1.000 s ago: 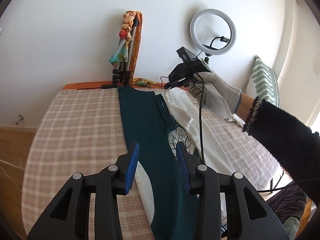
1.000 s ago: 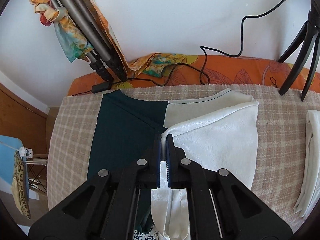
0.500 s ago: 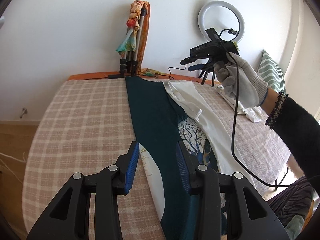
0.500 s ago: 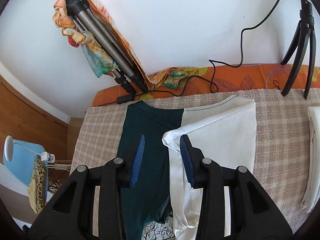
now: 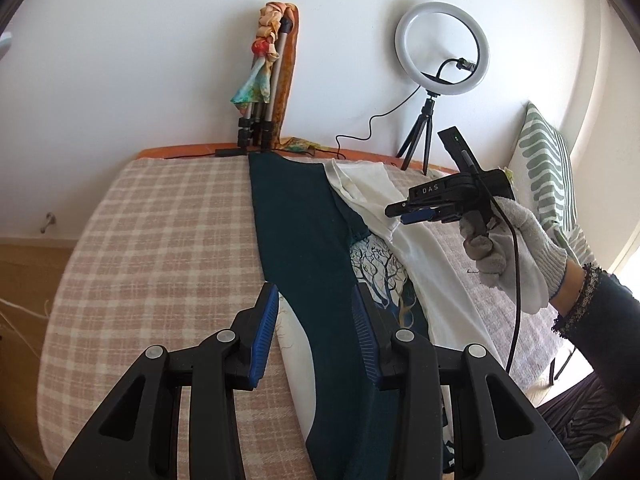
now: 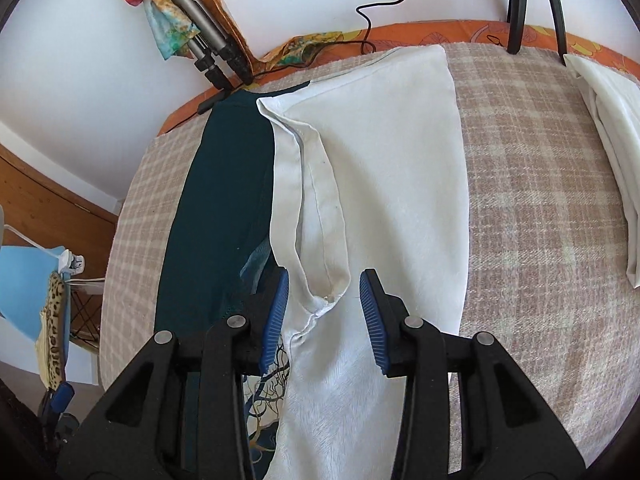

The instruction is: Fold small clothes

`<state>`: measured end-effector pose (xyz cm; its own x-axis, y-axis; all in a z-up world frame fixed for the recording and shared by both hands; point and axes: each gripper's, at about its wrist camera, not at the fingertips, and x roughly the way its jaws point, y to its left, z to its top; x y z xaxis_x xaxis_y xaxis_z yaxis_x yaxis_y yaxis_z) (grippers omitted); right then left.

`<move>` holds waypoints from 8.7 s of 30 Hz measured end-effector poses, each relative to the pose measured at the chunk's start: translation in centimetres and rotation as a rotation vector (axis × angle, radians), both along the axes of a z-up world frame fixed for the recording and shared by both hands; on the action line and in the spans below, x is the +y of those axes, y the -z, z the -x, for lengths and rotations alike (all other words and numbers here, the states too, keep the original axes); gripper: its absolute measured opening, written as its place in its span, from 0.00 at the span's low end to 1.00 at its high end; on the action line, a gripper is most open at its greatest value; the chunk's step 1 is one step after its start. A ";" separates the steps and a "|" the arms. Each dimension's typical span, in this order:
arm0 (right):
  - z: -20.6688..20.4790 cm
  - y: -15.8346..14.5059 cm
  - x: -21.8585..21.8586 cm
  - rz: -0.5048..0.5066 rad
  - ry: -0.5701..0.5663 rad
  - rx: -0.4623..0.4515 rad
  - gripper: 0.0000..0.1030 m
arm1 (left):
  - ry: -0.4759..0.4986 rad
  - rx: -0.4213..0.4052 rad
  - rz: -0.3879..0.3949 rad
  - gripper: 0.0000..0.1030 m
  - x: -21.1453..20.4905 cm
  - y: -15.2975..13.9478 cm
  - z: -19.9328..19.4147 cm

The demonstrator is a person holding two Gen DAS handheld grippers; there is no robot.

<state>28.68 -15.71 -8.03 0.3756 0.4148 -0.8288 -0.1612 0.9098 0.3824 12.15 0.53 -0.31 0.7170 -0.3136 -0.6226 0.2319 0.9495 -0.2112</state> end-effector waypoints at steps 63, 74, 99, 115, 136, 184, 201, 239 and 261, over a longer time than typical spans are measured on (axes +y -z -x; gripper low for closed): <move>27.4 2.9 7.7 -0.008 -0.377 0.092 0.30 | 0.183 0.232 -0.147 0.18 -2.2 8.9 12.1; 27.5 2.3 6.6 -0.091 -0.386 0.113 0.05 | 0.265 0.144 -0.284 0.03 -3.5 7.8 14.2; 29.7 4.9 -8.4 -0.231 -0.066 0.230 0.60 | 0.051 0.541 0.344 0.37 2.3 11.1 10.1; 28.9 4.9 -4.5 -0.343 -0.182 0.231 0.05 | 0.072 0.536 0.479 0.03 2.4 10.7 9.6; 22.9 -0.8 -6.9 -0.376 -0.112 0.093 0.04 | 0.082 0.306 0.434 0.01 1.7 3.6 3.2; 6.5 -1.8 -8.0 -0.145 0.025 -0.048 0.56 | -0.062 0.184 0.152 0.43 1.9 2.8 -12.3; -9.8 0.2 -9.4 -0.144 0.018 -0.064 0.60 | -0.064 0.327 0.237 0.50 3.7 7.8 -29.7; -10.1 -7.8 -6.5 -0.218 -0.062 -0.227 0.05 | 0.003 0.115 0.228 0.02 2.5 2.8 -28.7; 14.3 -7.7 -5.0 -0.077 -0.138 -0.286 0.05 | 0.094 0.166 0.138 0.02 1.1 4.2 -7.5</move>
<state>14.36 -20.72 -0.28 0.5247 0.5353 -0.6619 -0.3916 0.8422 0.3707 19.61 1.62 -4.55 0.5721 -0.4646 -0.6759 0.2697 0.8848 -0.3800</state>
